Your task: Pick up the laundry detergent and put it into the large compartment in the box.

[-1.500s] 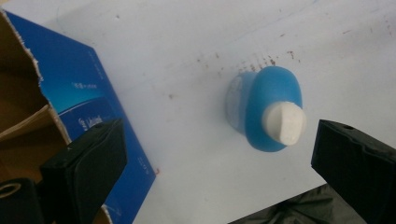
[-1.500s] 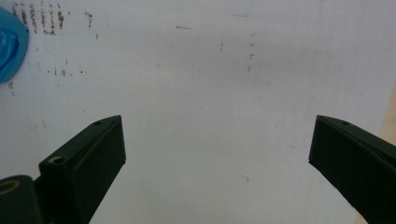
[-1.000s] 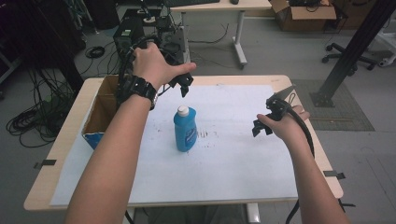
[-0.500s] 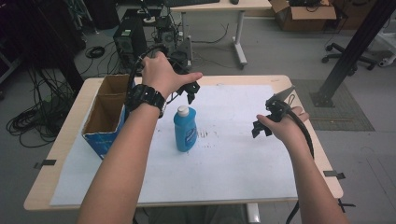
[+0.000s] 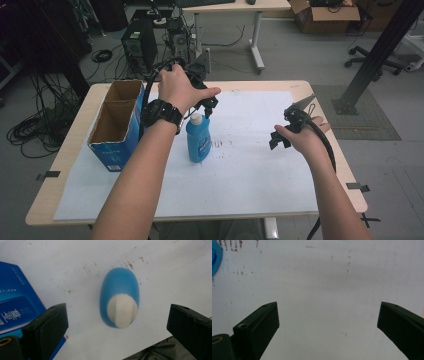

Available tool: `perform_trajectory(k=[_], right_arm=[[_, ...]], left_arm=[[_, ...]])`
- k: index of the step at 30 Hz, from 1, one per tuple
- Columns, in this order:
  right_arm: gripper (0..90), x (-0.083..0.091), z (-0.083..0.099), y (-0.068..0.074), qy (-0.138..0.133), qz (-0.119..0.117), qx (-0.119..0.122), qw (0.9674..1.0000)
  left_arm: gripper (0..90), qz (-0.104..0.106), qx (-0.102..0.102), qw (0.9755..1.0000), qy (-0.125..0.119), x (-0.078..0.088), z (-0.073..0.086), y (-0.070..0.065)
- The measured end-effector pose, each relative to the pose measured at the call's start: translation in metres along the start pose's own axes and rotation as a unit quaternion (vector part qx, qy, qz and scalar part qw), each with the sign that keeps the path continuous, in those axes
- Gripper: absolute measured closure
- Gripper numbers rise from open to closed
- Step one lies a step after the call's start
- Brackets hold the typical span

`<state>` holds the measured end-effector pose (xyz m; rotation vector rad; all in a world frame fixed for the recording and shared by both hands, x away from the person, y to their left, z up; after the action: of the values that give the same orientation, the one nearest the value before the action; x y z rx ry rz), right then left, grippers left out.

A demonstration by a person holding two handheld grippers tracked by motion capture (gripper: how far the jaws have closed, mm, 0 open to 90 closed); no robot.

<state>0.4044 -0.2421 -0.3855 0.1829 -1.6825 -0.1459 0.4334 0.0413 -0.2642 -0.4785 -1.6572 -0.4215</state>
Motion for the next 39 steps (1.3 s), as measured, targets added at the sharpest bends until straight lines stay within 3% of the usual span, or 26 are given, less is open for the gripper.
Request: perform_trajectory(k=[12,15,27,39], right_arm=[[4.1,-0.004,0.001,-0.003,-0.001,-0.002,0.0,1.0],[4.1,-0.005,0.002,-0.004,-0.001,-0.002,0.001,1.0],[4.1,-0.009,0.003,-0.007,0.001,-0.003,-0.003,1.0],[4.2,-0.015,0.003,-0.005,0.004,-0.004,-0.002,1.0]], left_arm=[[4.1,0.003,-0.007,0.9999,0.014,-0.021,-0.002,-0.005],[4.1,-0.006,-0.012,0.9996,0.024,-0.027,-0.003,-0.007],[4.2,-0.009,-0.014,0.9993,0.033,-0.045,-0.002,-0.01],[4.2,-0.001,-0.013,0.9989,0.045,-0.065,0.003,-0.01]])
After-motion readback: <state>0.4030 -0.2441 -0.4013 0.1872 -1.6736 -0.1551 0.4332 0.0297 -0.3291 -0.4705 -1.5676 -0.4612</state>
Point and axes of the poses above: each handheld gripper's, and its own axes: x roughly backward along the jaws, z roughly out of its underside, y roughly to its left, the point moved 5 cm from there along -x, roughly forward along the jaws, and after that the axes turned 6 degrees about -x, right-handed, at the moved point
